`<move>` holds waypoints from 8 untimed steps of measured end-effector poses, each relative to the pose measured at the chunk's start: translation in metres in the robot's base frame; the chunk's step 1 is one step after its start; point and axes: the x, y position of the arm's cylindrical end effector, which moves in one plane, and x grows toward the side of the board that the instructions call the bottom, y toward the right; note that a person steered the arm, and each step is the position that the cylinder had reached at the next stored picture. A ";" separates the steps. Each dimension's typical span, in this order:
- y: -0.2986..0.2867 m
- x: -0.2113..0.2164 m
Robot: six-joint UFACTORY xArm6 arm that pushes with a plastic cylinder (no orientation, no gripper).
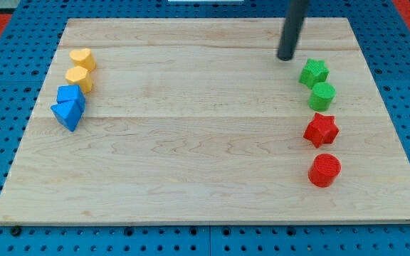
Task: Push the yellow heart in a vertical line
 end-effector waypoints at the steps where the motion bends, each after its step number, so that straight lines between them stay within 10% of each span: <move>1: -0.075 -0.023; 5: -0.354 -0.037; 8: -0.352 0.030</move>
